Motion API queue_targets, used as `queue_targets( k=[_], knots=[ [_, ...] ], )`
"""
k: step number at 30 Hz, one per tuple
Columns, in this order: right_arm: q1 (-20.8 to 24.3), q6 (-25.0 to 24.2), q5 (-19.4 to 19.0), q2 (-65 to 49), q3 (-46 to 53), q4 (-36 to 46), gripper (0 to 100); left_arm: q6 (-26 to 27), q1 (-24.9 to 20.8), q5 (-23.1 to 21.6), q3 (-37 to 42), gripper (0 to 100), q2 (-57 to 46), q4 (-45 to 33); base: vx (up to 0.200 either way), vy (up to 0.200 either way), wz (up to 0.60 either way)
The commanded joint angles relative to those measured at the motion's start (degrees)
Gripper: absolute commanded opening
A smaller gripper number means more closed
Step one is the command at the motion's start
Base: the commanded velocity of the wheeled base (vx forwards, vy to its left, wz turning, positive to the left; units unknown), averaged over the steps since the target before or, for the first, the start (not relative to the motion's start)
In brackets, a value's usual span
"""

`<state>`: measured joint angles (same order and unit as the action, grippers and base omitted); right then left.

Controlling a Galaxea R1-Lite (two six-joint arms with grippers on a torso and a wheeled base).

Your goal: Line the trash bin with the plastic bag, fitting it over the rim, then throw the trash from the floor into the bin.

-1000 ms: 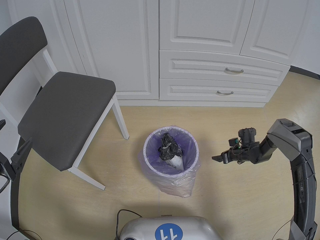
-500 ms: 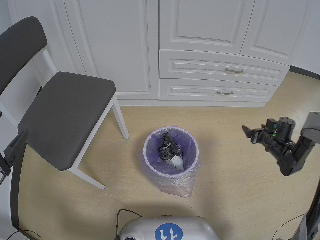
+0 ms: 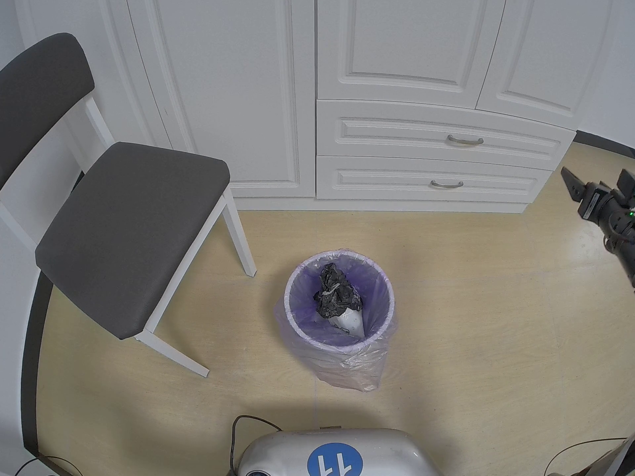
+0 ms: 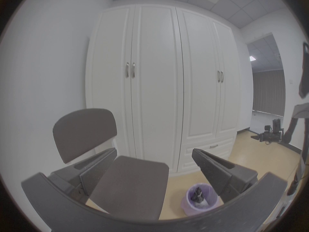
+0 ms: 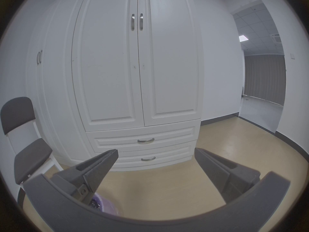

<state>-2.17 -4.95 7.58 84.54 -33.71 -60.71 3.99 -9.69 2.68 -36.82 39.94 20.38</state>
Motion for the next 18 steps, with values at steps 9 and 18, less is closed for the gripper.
queue_targets(
  k=[9, 18],
  knots=[
    [2.0, -0.4, -0.6, -31.5, -23.9, 31.7, 100, -2.2, 4.2, 1.8, -26.0, 100, 2.9, -9.1, 0.000, 0.000, 0.00],
    [-0.6, 4.3, -0.3, -50.2, -15.4, 38.6, 100, -8.1, 5.7, 5.5, -18.8, 100, -0.5, -9.2, 0.000, 0.000, 0.00]
  ],
)
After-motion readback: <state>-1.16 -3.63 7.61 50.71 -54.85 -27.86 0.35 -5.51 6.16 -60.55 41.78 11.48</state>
